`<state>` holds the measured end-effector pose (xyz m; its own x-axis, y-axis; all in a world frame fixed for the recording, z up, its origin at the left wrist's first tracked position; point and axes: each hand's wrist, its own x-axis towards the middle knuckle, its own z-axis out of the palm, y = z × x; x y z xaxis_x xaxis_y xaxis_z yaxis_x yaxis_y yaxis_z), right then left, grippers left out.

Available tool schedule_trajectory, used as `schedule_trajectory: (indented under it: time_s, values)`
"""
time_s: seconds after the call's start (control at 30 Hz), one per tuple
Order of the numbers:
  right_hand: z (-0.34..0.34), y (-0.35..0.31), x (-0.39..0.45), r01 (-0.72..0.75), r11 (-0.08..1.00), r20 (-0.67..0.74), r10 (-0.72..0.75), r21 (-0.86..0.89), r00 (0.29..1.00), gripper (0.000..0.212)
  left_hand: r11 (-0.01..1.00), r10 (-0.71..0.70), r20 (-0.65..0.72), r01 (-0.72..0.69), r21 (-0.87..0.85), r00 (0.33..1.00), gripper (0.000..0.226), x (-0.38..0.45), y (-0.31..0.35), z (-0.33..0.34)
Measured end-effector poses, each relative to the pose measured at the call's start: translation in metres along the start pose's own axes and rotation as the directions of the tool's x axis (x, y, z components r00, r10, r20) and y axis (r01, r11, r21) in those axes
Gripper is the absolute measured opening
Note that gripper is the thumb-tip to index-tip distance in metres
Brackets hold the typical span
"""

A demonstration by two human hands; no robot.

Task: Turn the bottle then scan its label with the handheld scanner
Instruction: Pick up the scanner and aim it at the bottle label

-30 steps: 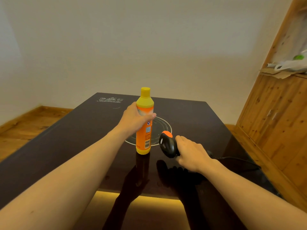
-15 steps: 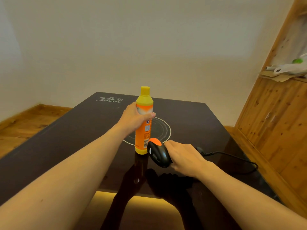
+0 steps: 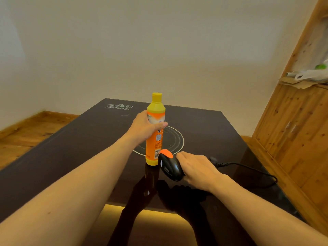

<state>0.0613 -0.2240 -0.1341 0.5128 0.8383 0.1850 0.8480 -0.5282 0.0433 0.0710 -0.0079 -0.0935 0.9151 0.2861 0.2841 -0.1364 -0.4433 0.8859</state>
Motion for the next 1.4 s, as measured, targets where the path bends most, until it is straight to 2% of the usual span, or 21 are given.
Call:
schedule_trajectory:
  time_s: [0.33, 0.63, 0.97, 1.1, 1.27, 1.4]
  values:
    - [0.001, 0.0, 0.0, -0.002, 1.0, -0.015, 0.002, -0.016, 1.0, 0.032, 1.0, 0.008, 0.001, -0.008, 0.003, 1.0, 0.047, -0.001, 0.0, 0.001]
    - [0.003, 0.002, 0.002, -0.01, 1.0, -0.02, 0.01, -0.012, 1.0, 0.033, 1.0, 0.003, -0.001, -0.003, 0.013, 1.0, 0.055, -0.004, 0.001, 0.0]
    - [0.005, 0.002, 0.001, -0.046, 0.999, 0.026, 0.046, 0.023, 0.999, 0.043, 1.0, 0.004, -0.006, -0.004, 0.027, 1.0, 0.054, -0.01, 0.003, 0.001]
    - [0.005, 0.002, 0.003, -0.153, 0.986, 0.068, 0.148, 0.069, 0.987, 0.048, 1.0, 0.022, 0.008, -0.023, 0.02, 1.0, 0.053, -0.015, 0.002, 0.001]
    - [0.004, 0.006, 0.008, -0.335, 0.935, 0.19, 0.309, 0.119, 0.932, 0.055, 0.999, 0.018, -0.015, -0.017, 0.036, 1.0, 0.058, -0.019, 0.002, 0.003]
    - [0.012, 0.007, 0.012, -0.378, 0.922, 0.191, 0.357, 0.086, 0.914, 0.054, 1.0, 0.017, -0.006, -0.017, 0.026, 1.0, 0.056, -0.019, 0.001, 0.002]
